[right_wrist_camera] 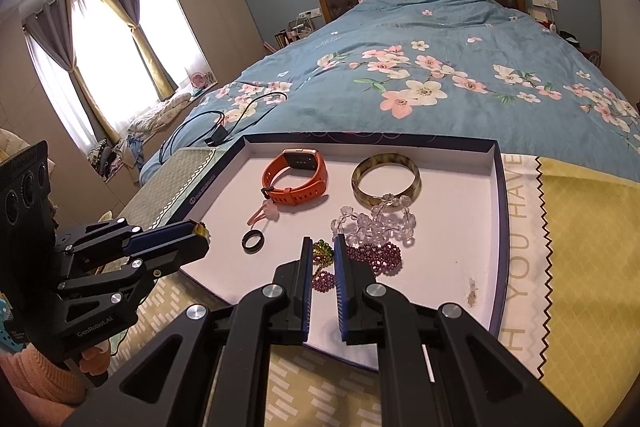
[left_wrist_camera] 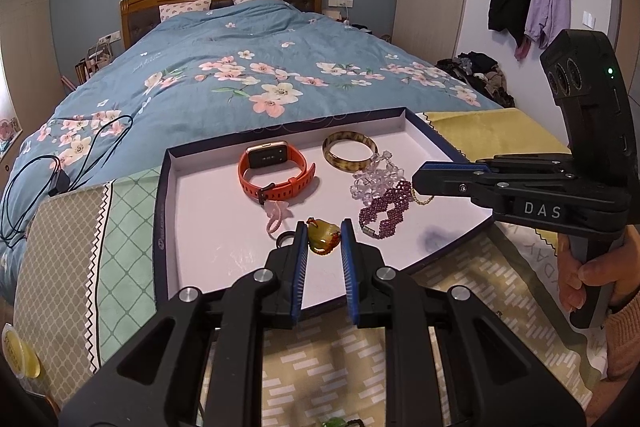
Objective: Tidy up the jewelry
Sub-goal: 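Lower the green-gem ring over the tray with the right tool while the left tool lowers the amber ring, then open the right tool releasing the green-gem ring while the left tool releases the amber ring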
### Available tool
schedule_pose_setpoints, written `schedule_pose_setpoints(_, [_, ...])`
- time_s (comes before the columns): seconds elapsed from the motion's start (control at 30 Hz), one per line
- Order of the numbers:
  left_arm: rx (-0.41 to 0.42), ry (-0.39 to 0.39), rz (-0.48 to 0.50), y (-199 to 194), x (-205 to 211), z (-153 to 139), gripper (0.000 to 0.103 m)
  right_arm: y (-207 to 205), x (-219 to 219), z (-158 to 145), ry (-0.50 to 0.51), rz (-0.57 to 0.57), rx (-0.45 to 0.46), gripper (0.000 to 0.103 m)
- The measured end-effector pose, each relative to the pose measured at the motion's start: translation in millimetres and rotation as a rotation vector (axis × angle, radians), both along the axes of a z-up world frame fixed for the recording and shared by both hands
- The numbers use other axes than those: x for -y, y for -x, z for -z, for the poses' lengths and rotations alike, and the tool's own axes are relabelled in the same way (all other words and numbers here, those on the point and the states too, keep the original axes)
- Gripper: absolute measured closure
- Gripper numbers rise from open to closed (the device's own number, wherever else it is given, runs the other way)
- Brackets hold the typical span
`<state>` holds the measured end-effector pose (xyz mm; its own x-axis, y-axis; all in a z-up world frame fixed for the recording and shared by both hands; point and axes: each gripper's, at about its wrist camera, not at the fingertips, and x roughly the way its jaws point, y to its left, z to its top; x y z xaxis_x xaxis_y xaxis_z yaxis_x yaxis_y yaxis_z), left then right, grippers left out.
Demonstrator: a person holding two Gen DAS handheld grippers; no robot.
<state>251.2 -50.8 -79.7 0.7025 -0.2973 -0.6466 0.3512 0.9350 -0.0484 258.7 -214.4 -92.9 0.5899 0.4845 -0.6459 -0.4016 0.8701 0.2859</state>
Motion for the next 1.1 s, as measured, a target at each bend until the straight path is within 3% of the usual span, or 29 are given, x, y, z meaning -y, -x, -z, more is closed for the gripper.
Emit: schedule_pose_setpoints(1.1, [-0.095, -0.010, -0.069, -38, -1, 31, 0.086, -17, -9, 19, 0.068, 0.046, -0.047, 0.092])
